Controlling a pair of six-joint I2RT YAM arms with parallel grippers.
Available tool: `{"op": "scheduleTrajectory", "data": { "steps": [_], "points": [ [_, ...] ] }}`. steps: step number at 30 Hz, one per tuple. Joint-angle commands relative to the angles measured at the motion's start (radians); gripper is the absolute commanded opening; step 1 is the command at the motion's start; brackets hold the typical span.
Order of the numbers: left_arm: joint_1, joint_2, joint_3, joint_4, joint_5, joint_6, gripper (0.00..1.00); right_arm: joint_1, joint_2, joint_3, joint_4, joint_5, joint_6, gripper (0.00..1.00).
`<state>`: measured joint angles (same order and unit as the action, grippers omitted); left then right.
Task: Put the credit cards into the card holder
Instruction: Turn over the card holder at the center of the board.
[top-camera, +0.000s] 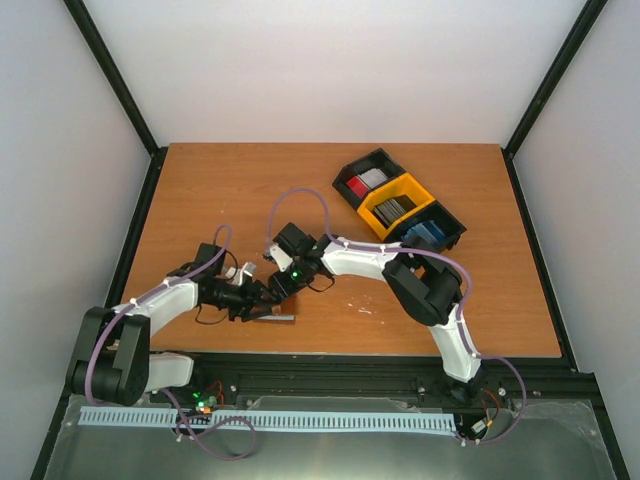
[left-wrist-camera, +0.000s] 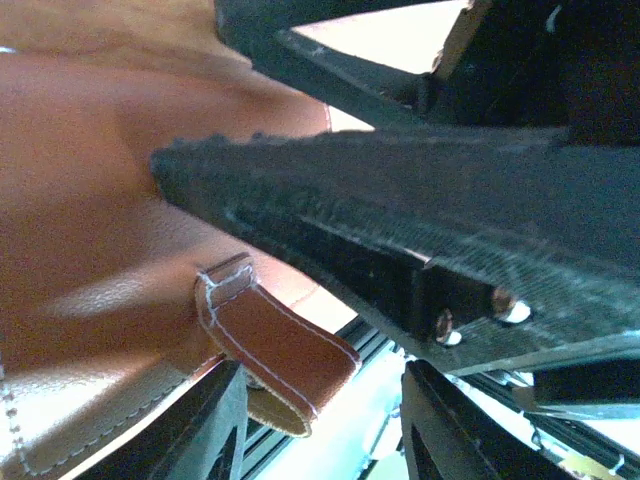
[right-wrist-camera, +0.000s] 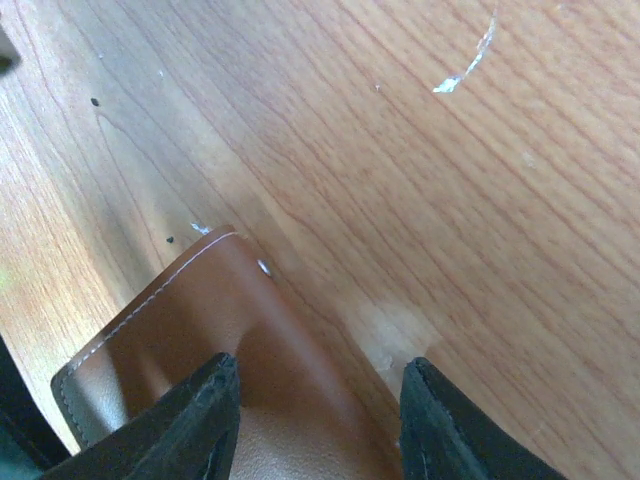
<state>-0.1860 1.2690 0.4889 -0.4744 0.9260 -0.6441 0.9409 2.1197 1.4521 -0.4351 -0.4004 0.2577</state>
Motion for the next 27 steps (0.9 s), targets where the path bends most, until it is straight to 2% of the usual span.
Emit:
{"op": "scheduleTrajectory", "data": {
  "steps": [1, 7, 15, 17, 22, 27],
  "points": [
    [0.002, 0.01, -0.031, 0.045, 0.045, -0.042, 0.42, 0.007, 0.102, -0.041, -0.117, 0.041, 0.021, 0.44],
    [0.0, 0.02, -0.053, 0.12, 0.045, -0.081, 0.34, 0.009, 0.074, -0.078, -0.068, 0.046, 0.042, 0.41],
    [0.0, 0.04, -0.08, 0.216, 0.05, -0.159, 0.32, 0.009, 0.02, -0.141, 0.018, 0.095, 0.081, 0.4],
    [0.0, 0.038, -0.091, 0.23, 0.076, -0.171, 0.29, 0.009, 0.019, -0.143, 0.024, 0.103, 0.086, 0.4],
    [0.001, 0.044, -0.094, 0.058, 0.06, -0.091, 0.19, 0.008, 0.018, -0.126, 0.009, 0.159, 0.114, 0.4],
    [-0.001, 0.05, -0.089, -0.107, -0.045, -0.081, 0.27, 0.006, -0.016, -0.109, 0.002, 0.177, 0.114, 0.4]
  ]
}}
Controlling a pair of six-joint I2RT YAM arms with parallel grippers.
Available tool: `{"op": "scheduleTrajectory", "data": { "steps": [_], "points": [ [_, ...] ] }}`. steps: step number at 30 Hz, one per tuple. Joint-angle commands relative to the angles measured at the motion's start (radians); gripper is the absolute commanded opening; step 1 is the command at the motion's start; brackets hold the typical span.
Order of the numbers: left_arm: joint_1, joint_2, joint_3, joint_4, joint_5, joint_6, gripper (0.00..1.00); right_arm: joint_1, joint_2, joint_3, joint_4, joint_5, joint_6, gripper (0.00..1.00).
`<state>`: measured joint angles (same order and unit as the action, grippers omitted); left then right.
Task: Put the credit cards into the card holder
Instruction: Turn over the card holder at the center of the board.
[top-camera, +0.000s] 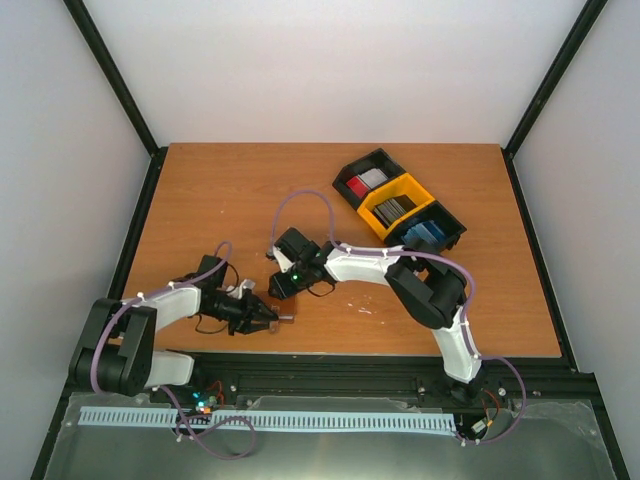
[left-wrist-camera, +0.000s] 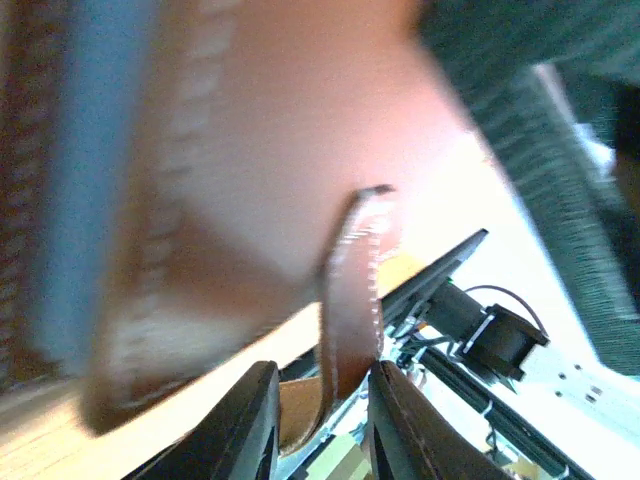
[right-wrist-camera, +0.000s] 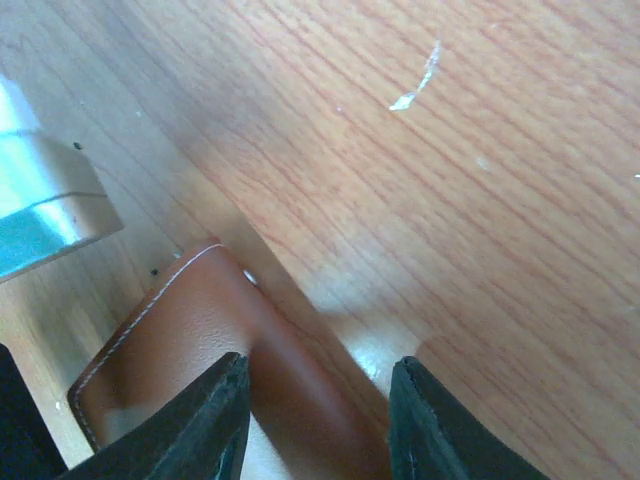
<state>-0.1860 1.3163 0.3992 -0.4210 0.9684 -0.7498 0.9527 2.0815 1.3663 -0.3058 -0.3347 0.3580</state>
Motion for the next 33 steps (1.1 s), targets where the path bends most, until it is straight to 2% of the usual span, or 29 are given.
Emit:
{"op": "scheduleTrajectory", "data": {
  "steps": [1, 3, 6, 11, 13, 21, 27, 33],
  "points": [
    [0.0, -0.003, 0.006, -0.183, -0.108, 0.027, 0.29, -0.007, 0.015, -0.009, -0.139, 0.104, 0.007, 0.4],
    [0.0, -0.01, 0.026, -0.241, -0.168, 0.032, 0.32, -0.016, 0.007, 0.024, -0.17, 0.08, 0.0, 0.41],
    [0.0, -0.018, 0.063, -0.293, -0.23, 0.033, 0.42, -0.044, -0.011, 0.053, -0.204, 0.043, -0.009, 0.42],
    [0.0, -0.041, 0.107, -0.283, -0.241, 0.01, 0.66, -0.071, 0.013, 0.092, -0.264, -0.133, -0.093, 0.48],
    [0.001, -0.043, 0.111, -0.286, -0.254, 0.012, 0.72, -0.071, 0.019, 0.093, -0.268, -0.17, -0.108, 0.51],
    [0.002, -0.053, 0.143, -0.254, -0.313, -0.017, 0.71, -0.071, 0.076, 0.112, -0.273, -0.24, -0.118, 0.5],
    [0.002, -0.056, 0.139, -0.181, -0.333, -0.04, 0.76, -0.069, 0.097, 0.104, -0.287, -0.225, -0.124, 0.49],
    [0.002, 0.001, 0.122, -0.158, -0.331, -0.042, 0.71, -0.06, 0.108, 0.094, -0.3, -0.224, -0.128, 0.48]
  ]
}}
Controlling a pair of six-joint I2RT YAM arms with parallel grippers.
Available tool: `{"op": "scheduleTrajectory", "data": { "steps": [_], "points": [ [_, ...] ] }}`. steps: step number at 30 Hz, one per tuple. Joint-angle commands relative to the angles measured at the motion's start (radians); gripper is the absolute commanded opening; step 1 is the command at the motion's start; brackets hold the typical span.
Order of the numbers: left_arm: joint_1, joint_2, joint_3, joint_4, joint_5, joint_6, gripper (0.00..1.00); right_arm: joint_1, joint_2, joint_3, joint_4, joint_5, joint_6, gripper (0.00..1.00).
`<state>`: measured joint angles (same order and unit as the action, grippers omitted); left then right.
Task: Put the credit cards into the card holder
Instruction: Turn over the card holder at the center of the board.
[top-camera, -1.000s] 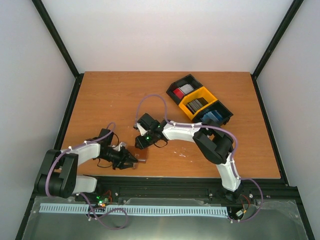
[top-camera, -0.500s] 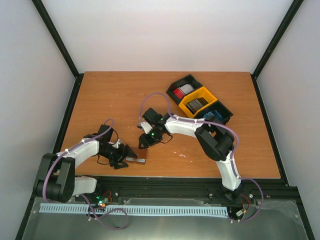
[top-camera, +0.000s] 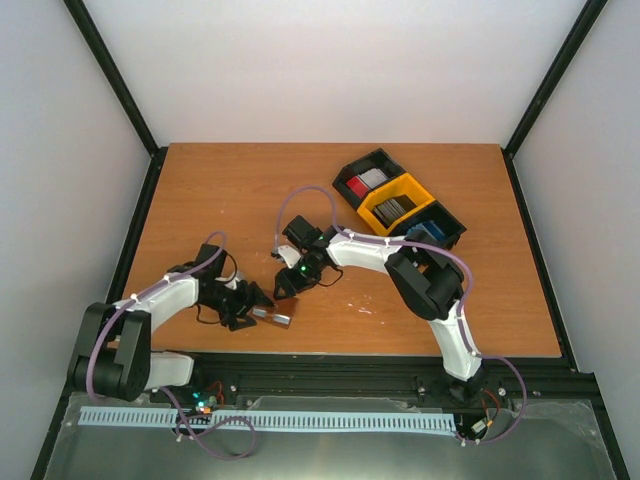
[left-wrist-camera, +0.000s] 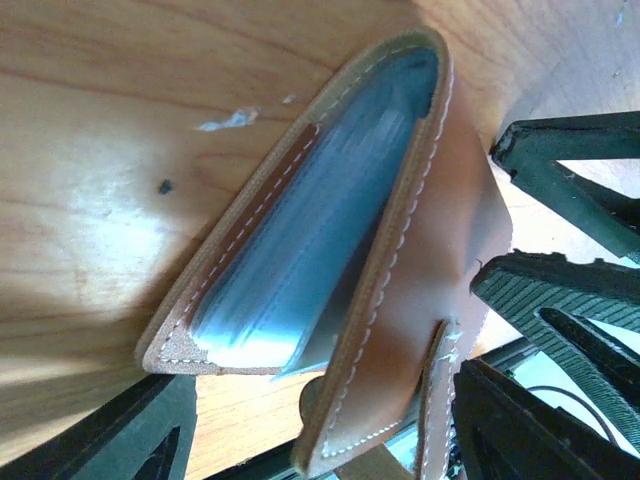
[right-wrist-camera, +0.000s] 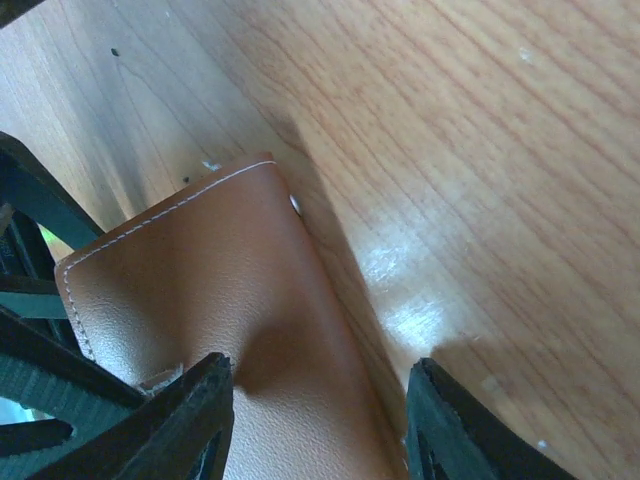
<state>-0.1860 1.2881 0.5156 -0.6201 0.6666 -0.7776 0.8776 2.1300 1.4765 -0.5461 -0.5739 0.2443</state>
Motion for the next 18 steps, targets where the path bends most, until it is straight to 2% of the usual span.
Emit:
{"op": "scheduleTrajectory", "data": {
  "steps": [1, 3, 6, 10, 15, 18],
  "points": [
    [0.003, 0.025, 0.003, 0.049, -0.03, -0.017, 0.67, 0.018, 0.064, -0.018, -0.064, 0.014, -0.014, 0.48],
    [0.002, 0.026, 0.004, 0.058, -0.041, -0.023, 0.55, 0.02, 0.069, -0.021, -0.066, 0.01, -0.014, 0.48],
    [0.002, 0.056, 0.01, 0.057, -0.065, -0.021, 0.44, 0.02, 0.07, -0.032, -0.067, -0.004, -0.016, 0.48],
    [0.003, 0.089, 0.015, 0.05, -0.11, -0.02, 0.37, 0.015, 0.068, -0.047, -0.067, -0.065, -0.036, 0.47],
    [0.002, 0.117, 0.038, 0.036, -0.16, -0.014, 0.21, -0.025, 0.049, -0.085, -0.015, -0.211, -0.016, 0.46],
    [0.003, 0.126, 0.039, 0.045, -0.158, -0.012, 0.19, -0.038, 0.06, -0.075, -0.014, -0.308, -0.032, 0.44]
  ]
}}
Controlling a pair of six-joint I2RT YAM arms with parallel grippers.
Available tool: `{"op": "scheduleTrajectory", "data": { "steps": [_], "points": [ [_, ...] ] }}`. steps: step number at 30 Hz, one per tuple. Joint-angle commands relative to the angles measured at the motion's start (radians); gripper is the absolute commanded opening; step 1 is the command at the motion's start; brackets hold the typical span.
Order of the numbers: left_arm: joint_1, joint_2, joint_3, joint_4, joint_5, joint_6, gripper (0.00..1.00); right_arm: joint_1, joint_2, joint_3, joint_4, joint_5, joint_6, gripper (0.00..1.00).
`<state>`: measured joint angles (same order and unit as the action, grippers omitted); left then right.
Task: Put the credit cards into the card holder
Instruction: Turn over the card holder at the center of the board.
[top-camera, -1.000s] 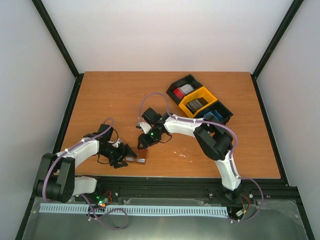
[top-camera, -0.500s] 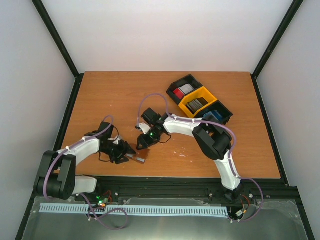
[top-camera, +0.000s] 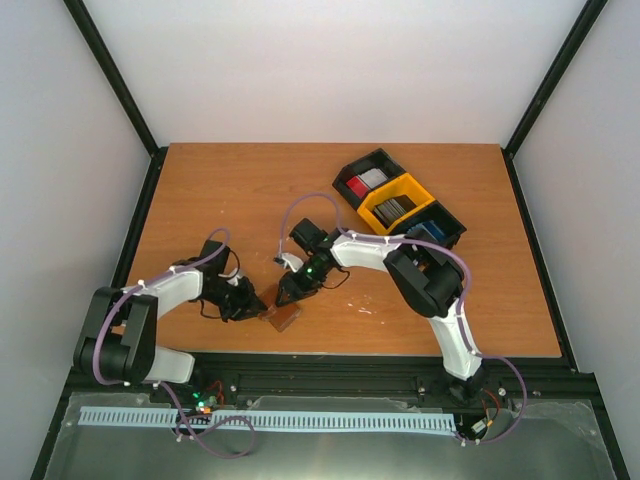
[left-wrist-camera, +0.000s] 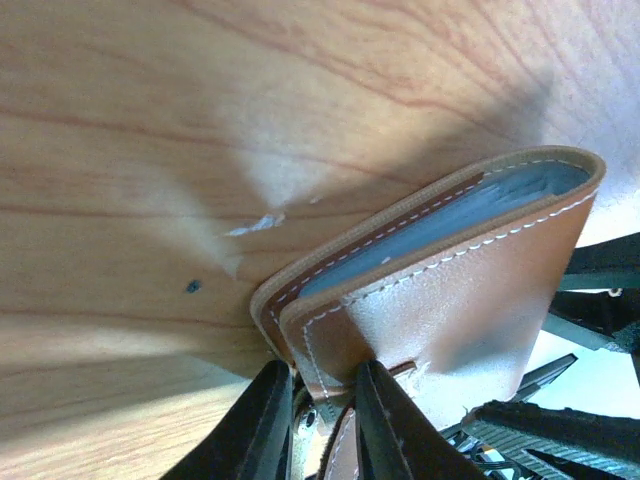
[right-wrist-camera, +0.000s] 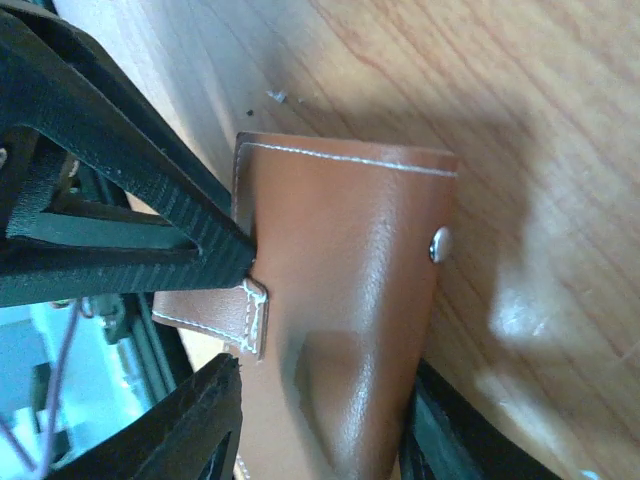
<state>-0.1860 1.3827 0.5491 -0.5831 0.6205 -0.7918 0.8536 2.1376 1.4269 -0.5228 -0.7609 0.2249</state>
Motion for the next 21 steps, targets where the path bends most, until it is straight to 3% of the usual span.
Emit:
{"op": "scheduleTrajectory", "data": {
  "steps": [1, 4, 9, 15, 21],
  "points": [
    [0.003, 0.031, 0.004, 0.014, -0.106, 0.005, 0.18, -0.015, 0.064, -0.015, -0.04, -0.154, -0.017, 0.42],
    [0.002, 0.029, 0.003, 0.027, -0.091, 0.012, 0.18, -0.014, 0.075, -0.006, -0.02, -0.181, 0.01, 0.35],
    [0.002, 0.0, 0.027, 0.032, -0.09, 0.03, 0.25, -0.024, 0.042, -0.001, 0.024, -0.072, 0.1, 0.04],
    [0.003, -0.076, 0.083, 0.034, -0.134, 0.047, 0.57, -0.101, -0.089, -0.02, -0.024, 0.109, 0.141, 0.03],
    [0.002, -0.071, 0.159, 0.087, -0.08, 0.101, 0.69, -0.113, -0.203, 0.094, -0.282, 0.539, 0.082, 0.03]
  ]
}}
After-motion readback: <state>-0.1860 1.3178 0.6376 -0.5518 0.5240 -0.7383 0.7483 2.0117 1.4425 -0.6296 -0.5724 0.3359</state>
